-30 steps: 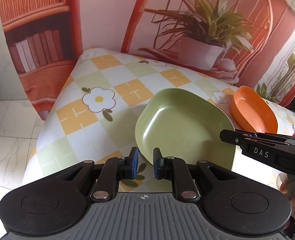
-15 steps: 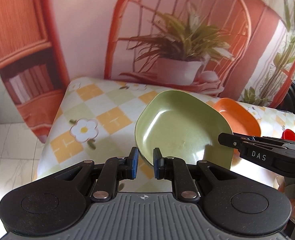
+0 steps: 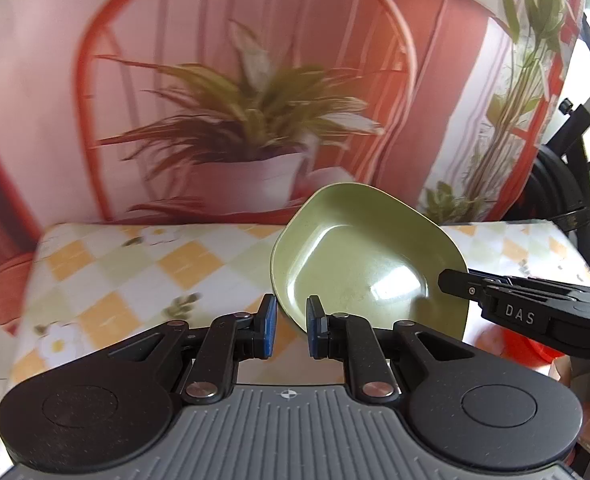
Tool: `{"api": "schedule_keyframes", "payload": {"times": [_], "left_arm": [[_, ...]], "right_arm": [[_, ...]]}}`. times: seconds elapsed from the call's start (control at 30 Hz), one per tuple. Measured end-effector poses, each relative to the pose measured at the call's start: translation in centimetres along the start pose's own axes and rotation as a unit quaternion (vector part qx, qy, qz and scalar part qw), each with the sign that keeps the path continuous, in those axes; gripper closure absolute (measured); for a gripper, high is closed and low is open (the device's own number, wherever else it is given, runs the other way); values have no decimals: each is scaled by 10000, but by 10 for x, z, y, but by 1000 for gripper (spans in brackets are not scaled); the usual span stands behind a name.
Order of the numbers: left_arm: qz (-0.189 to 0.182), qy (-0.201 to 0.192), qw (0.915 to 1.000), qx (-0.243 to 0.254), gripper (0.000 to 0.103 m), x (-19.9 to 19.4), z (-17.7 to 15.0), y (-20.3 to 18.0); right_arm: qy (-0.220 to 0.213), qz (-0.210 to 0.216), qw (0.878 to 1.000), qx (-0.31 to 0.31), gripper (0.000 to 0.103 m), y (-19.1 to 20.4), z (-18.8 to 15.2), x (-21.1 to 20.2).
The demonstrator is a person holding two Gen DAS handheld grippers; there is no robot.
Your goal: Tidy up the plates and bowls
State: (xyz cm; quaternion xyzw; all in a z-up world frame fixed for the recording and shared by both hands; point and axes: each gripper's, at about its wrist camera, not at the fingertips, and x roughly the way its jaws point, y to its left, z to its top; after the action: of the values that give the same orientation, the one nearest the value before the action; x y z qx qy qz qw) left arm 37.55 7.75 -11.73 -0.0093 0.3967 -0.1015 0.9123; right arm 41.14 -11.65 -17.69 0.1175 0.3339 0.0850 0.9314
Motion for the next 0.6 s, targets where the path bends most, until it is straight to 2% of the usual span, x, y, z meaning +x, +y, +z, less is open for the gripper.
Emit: {"api": "schedule_keyframes", "payload": {"times": [0.17, 0.3, 0.6], "left_arm": [[-171, 19, 9998, 52, 86, 21, 4, -21], [-152, 99, 9997, 154, 86, 36, 7, -33], [-124, 264, 9994, 190, 86, 59, 7, -32]], "right_arm": [[37, -254, 9996, 133, 92, -26, 3, 7], [91, -359, 9991, 224, 92, -36, 1, 13], [196, -422, 9986, 254, 91, -40, -5, 24]]}}
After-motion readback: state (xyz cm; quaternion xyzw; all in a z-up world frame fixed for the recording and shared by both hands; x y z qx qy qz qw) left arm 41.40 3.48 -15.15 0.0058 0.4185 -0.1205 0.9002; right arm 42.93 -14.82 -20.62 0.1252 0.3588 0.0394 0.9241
